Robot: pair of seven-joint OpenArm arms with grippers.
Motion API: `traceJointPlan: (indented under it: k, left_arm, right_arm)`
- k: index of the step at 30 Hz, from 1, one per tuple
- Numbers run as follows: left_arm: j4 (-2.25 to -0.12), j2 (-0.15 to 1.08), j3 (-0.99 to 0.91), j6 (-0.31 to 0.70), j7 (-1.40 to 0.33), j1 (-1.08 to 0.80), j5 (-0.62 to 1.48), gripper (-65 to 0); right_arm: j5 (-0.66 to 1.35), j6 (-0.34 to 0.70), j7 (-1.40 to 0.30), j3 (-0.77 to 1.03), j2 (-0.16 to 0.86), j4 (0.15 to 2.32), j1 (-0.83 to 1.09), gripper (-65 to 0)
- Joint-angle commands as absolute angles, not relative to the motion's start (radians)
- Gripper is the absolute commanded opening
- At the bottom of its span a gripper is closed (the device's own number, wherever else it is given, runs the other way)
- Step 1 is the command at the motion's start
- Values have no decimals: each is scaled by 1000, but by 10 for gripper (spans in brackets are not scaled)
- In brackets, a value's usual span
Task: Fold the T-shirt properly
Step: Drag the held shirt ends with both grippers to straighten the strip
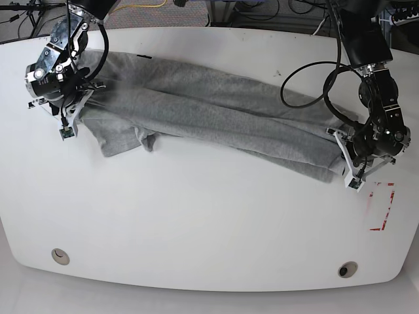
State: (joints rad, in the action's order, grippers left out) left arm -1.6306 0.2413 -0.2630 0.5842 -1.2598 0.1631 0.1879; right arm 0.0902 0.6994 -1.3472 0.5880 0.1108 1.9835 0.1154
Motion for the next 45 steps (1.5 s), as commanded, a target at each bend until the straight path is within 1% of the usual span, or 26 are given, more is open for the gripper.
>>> traceJointPlan:
  k: [1, 11, 13, 16, 17, 18, 19, 20, 22, 25, 27, 28, 35, 42, 45]
  left_arm:
    - [-1641, 255, -268, 584, -1242, 173, 189, -650]
    - [-1610, 274, -265, 584, -1242, 168, 188, -650]
    - [-1600, 283, -265, 584, -1244, 168, 191, -649]
    - [-1589, 285, -265, 584, -1248, 168, 191, -604]
    - [-1587, 285, -265, 584, -1248, 168, 191, -574]
    - [-1587, 285, -265, 584, -1248, 168, 191, -547]
    - [-1587, 285, -265, 584, -1248, 168, 191, -507]
    - [-1587, 285, -265, 584, -1248, 168, 191, -479]
    - [-1592, 285, -265, 584, -1248, 168, 191, -389]
    - [-1595, 285, -263, 584, -1250, 168, 193, -275]
    - [-1596, 283, -263, 584, -1265, 174, 194, -233]
    - [-1598, 283, -263, 584, -1279, 177, 194, -225]
    - [-1707, 278, -265, 585, -1345, 216, 219, -222]
    - [-1739, 272, -265, 584, -1340, 226, 312, -222]
    - [-1733, 239, -265, 578, -1325, 228, 312, -224]
  right_arm:
    - [85, 698, -1343, 590, 122, 1998, 125, -644]
    - [85, 698, -1343, 590, 119, 1979, 160, -640]
    - [85, 698, -1343, 590, 120, 1969, 162, -615]
    - [84, 698, -1343, 590, 120, 1968, 166, -490]
    - [84, 698, -1343, 590, 120, 1969, 168, -425]
    - [84, 698, -1343, 591, 120, 1969, 173, -374]
    - [85, 698, -1343, 593, 120, 1971, 177, -304]
    - [88, 698, -1343, 593, 120, 1972, 179, -258]
    - [93, 698, -1343, 593, 120, 1975, 180, -149]
    - [93, 698, -1343, 593, 120, 1997, 179, -65]
    - [93, 698, -1343, 591, 120, 2009, 177, -48]
    - [93, 698, -1343, 591, 120, 2012, 173, -46]
    - [101, 698, -1342, 595, 128, 2023, 140, -46]
    - [259, 698, -1305, 628, 119, 2017, 90, -49]
    - [334, 698, -1299, 630, 101, 2000, 85, -101]
